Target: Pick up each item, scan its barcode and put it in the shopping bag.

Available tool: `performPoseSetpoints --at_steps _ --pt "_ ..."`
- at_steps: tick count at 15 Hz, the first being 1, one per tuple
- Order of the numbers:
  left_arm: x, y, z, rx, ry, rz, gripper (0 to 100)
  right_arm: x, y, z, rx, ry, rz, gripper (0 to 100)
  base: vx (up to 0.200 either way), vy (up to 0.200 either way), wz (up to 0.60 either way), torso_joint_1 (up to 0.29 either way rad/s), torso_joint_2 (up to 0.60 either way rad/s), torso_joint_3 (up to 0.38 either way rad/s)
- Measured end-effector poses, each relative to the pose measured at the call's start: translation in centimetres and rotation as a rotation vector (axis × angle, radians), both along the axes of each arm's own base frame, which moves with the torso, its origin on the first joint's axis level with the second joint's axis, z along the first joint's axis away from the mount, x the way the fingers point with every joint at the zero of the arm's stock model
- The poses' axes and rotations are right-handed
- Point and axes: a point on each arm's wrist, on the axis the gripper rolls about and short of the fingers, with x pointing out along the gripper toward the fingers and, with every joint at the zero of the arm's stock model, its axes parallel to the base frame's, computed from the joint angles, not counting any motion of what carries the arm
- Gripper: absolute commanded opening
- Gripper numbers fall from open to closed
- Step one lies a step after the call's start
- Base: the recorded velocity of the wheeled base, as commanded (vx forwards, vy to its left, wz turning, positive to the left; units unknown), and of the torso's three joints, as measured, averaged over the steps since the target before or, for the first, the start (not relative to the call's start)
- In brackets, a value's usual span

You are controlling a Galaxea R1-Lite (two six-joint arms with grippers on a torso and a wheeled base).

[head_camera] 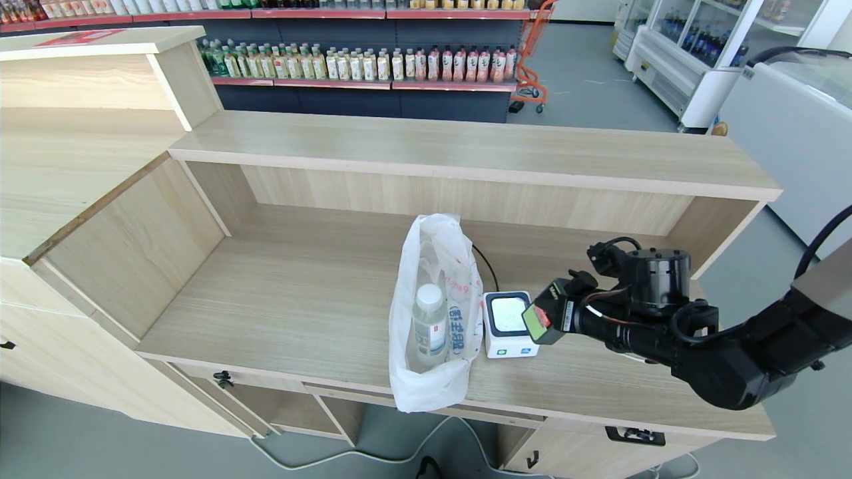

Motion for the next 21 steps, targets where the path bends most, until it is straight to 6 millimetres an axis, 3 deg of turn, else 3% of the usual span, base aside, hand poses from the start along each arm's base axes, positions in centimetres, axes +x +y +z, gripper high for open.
performPoseSetpoints --at_steps 7,14,21 --pt "0.0 0.0 0.0 0.000 0.000 0.000 0 1.7 1.0 -1.0 0.013 -0.001 0.007 0 0.000 0.000 0.00 0.000 0.00 0.000" --pt "0.0 0.0 0.0 0.000 0.000 0.000 0 3.6 3.2 -1.7 0.069 0.000 0.022 0 0.000 0.000 0.00 0.000 0.00 0.000" --pt "0.0 0.0 0.0 0.000 0.000 0.000 0 4.6 3.7 -3.4 0.068 0.024 0.019 0 0.000 0.000 0.00 0.000 0.00 0.000"
